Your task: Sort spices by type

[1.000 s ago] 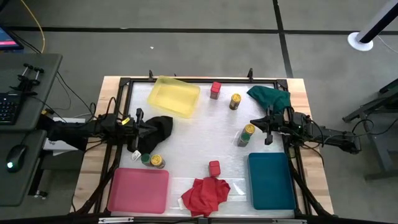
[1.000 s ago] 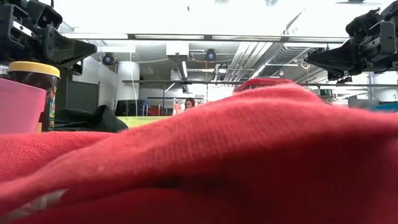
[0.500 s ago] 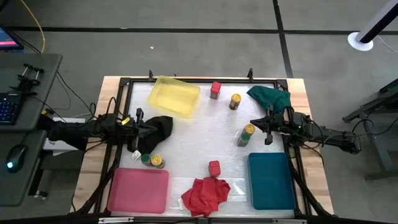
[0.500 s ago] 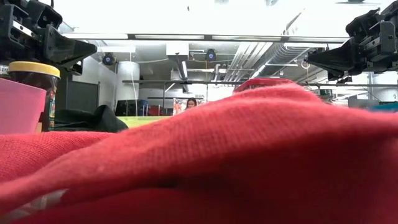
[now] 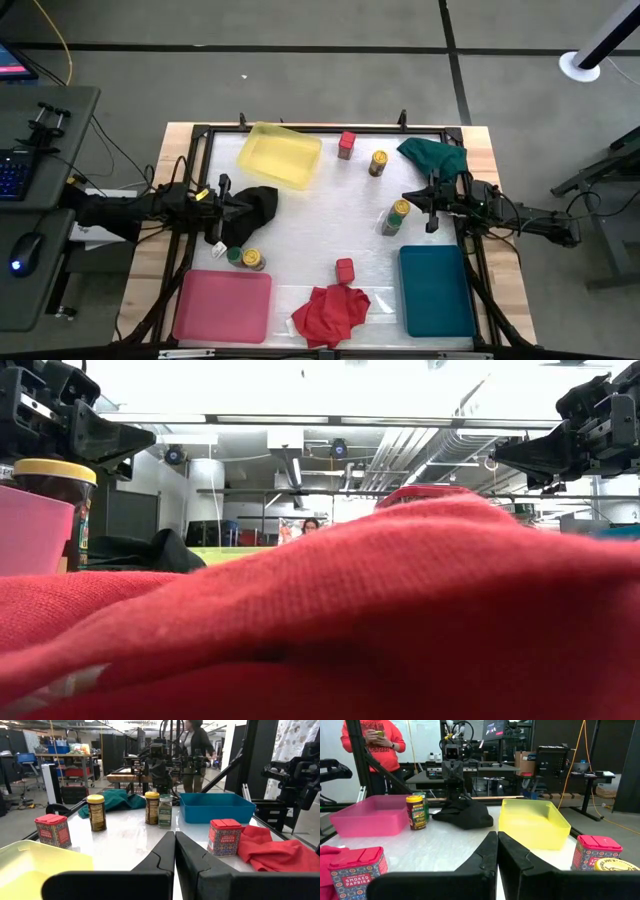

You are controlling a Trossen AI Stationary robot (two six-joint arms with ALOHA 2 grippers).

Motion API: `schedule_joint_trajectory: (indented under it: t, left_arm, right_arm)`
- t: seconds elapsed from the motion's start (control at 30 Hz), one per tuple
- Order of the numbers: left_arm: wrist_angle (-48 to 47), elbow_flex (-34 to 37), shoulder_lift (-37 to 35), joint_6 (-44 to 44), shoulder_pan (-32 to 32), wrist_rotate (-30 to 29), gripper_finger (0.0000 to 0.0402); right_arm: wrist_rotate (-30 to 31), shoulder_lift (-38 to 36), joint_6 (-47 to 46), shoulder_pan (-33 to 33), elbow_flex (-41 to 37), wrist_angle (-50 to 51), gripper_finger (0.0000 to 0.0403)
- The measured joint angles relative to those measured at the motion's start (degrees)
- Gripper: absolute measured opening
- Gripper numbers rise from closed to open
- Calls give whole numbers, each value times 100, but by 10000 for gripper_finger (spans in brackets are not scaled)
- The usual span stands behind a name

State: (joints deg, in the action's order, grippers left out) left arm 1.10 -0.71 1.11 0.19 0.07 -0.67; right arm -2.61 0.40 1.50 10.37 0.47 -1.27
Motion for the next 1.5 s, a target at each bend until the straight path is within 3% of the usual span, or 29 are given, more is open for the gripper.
schedule_joint_trajectory:
  t: [0.97, 1.03, 1.1, 1.2, 1.27, 1.33, 1.5]
  left_arm:
    - [0, 0, 0, 2, -2, 2, 0]
    - [2, 1, 1, 1, -1, 1, 0]
    - [1, 2, 2, 1, -2, 0, 0]
    - [2, 2, 2, 2, 0, 2, 0]
    - [2, 2, 0, 2, -2, 0, 0]
    - [-9, 2, 2, 0, -2, 0, 0]
    - [0, 2, 2, 2, -2, 0, 0]
  right_arm:
    - [33, 4, 64, 3, 0, -87, 0]
    - [250, 86, -185, 15, 0, -1082, 0]
    - [446, 135, -1133, 17, 0, -2549, 0]
    - [1525, 264, -1959, 15, 0, -4633, 0]
    - [2364, 300, -2619, 16, 86, -5234, 0]
    - [2582, 367, -2997, 17, 339, -4894, 0]
    - [1485, 964, -3439, 13, 1513, -2187, 0]
